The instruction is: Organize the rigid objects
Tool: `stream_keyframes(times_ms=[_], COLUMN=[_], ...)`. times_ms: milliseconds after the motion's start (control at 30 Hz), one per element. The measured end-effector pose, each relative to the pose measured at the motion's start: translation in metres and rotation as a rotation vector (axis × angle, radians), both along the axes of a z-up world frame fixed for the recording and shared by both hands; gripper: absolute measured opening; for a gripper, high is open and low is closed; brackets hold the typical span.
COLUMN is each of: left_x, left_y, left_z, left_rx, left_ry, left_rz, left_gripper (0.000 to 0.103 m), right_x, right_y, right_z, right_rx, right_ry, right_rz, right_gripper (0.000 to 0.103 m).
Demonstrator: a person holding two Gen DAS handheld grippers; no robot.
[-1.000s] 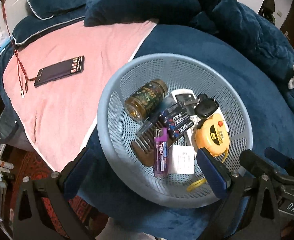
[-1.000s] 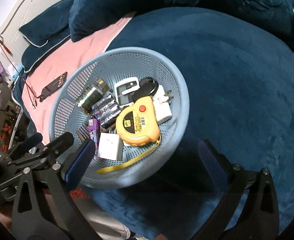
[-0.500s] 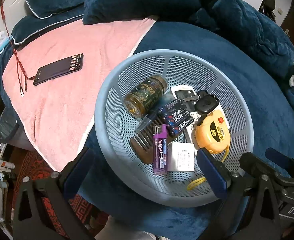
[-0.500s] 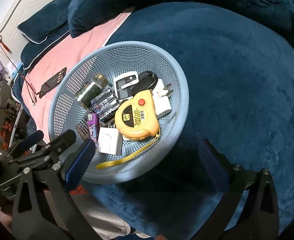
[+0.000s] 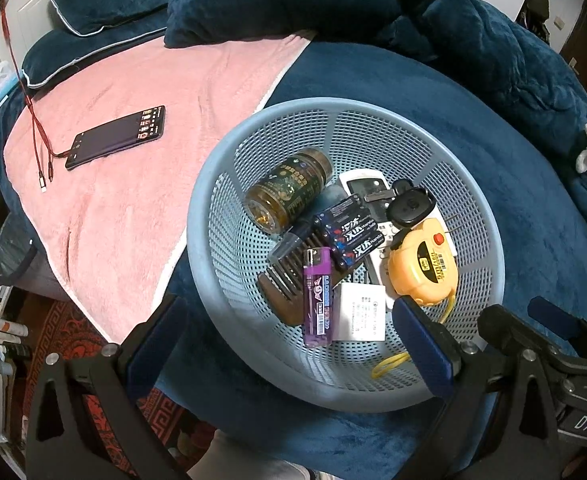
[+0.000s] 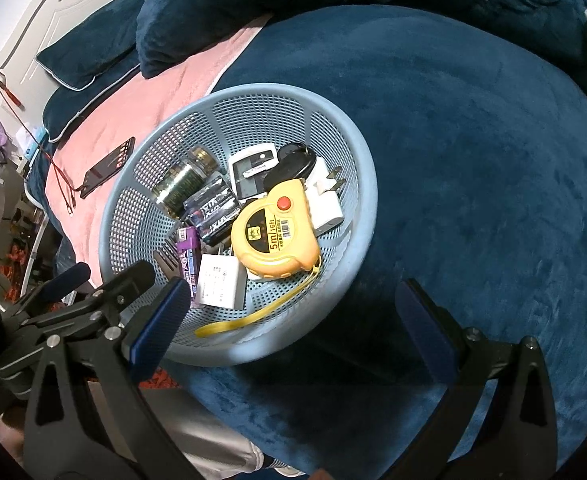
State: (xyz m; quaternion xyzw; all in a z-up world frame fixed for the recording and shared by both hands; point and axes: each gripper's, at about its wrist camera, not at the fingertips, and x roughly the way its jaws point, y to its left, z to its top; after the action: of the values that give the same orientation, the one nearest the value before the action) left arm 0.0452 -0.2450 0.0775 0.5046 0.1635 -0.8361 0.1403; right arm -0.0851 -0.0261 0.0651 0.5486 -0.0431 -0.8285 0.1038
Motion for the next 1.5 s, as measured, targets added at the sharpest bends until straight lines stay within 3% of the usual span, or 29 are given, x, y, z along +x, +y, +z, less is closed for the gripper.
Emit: stream_keyframes(times_ms=[467, 867, 1167, 1500], left_x=[0.001, 0.009, 0.019, 0.022], left_y=[0.006, 0.014, 0.016, 0.029], left_z=[0.001, 0.009, 0.014, 0.021], left_rx=[0.019, -0.027, 0.014, -0.045], left_ry=[-0.002, 0.037, 0.07, 0.059], left_rz=[-0.01, 0.009, 0.041, 0.042], left_gripper=[0.102, 0.102, 0.102, 0.102], right_x=[0.005, 0.014, 0.023, 0.035], right_y=[0.003, 0.007, 0.011, 0.017], right_z=[0.004, 0.009, 0.016, 0.021], right_rx=[-0.006, -0.032, -0.053, -0.063], right_ry=[0.019, 0.034, 0.056, 0.076], right_rz=[-0.007, -0.017, -0.024, -0.041], right_gripper=[0.103, 0.103, 0.103, 0.103])
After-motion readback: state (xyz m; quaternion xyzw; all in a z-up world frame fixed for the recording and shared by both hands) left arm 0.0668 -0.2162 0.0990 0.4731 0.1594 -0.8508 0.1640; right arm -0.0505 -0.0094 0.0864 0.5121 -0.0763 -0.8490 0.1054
